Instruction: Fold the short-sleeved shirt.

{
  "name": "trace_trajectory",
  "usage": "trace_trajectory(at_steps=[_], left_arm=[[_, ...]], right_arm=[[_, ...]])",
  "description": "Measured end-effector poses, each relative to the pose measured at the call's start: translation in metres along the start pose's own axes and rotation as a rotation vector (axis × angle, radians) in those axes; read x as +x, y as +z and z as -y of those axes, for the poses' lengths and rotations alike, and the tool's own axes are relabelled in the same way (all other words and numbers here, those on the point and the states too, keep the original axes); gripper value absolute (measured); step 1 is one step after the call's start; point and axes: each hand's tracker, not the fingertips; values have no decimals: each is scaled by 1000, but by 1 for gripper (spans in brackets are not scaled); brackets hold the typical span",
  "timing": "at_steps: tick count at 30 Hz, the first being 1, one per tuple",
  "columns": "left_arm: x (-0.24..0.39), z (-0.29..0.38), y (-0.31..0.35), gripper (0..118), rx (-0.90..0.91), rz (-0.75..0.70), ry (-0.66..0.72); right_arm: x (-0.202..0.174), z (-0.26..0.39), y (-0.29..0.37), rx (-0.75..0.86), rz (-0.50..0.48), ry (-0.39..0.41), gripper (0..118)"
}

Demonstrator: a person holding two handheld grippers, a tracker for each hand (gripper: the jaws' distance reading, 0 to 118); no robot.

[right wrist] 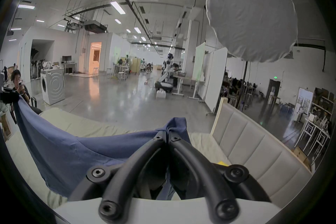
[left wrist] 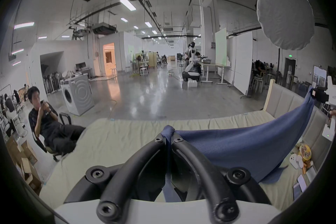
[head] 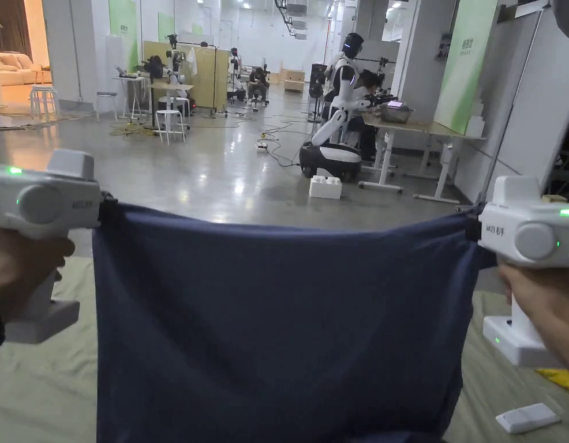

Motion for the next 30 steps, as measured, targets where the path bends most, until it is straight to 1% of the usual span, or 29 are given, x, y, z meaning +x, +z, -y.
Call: trace_trajectory(at_steps=[2,3,4,5,6,7,8,10,11,14,15,17,19,22,23,27,29,30], left_arm=[[-2,-11,-5,4,33,-17,-1],[-1,-16,-5,4,33,-13,1],[-2,-64,-8,4,43,-16,5],[-2,-80,-9,4,48,-15,7],[-1,-71,-8,4,54,-17,4],[-2,-72,-9,4,60,-25,-1],[5,-94,-7,4,64,-27,0],[6,-102,-8,4,73,-27,19],[7,-103,-10,4,70,-30,20],[-2,-100,-21,4,58,-37,23],[-5,-95,-25,4,53,-39,21],[-4,-88,-31,4,36,-39,27],[-6,-79,-35,4,30,-40,34],[-2,-64,-34,4,21,-41,25],[-4,-58,-33,4,18,-37,32],[-5,-27,-13,4,16,-16,29],[-6,-12,1,4,43,-1,43],[-1,-29,-10,4,32,10,31]], right_arm=[[7,-23,-11,36,19,0,2],[0,-34,-10,30,-6,9,2],[3,-43,-17,40,1,7,2],[6,-52,-24,50,8,11,2],[12,-61,-34,64,11,17,2],[1,-66,-13,75,23,10,2],[2,-70,-15,82,24,7,2],[7,-75,-28,79,30,13,2],[-1,-76,-17,108,41,31,2],[-1,-71,-26,100,44,38,2],[-8,-65,-18,118,49,54,2],[-7,-58,-24,105,47,56,2],[-15,-47,-16,102,50,68,2],[-14,-31,-19,85,43,72,2],[-20,-25,-9,86,44,79,2],[-18,-2,13,80,36,71,2],[-13,9,27,81,30,49,2],[-10,15,36,71,21,41,2]])
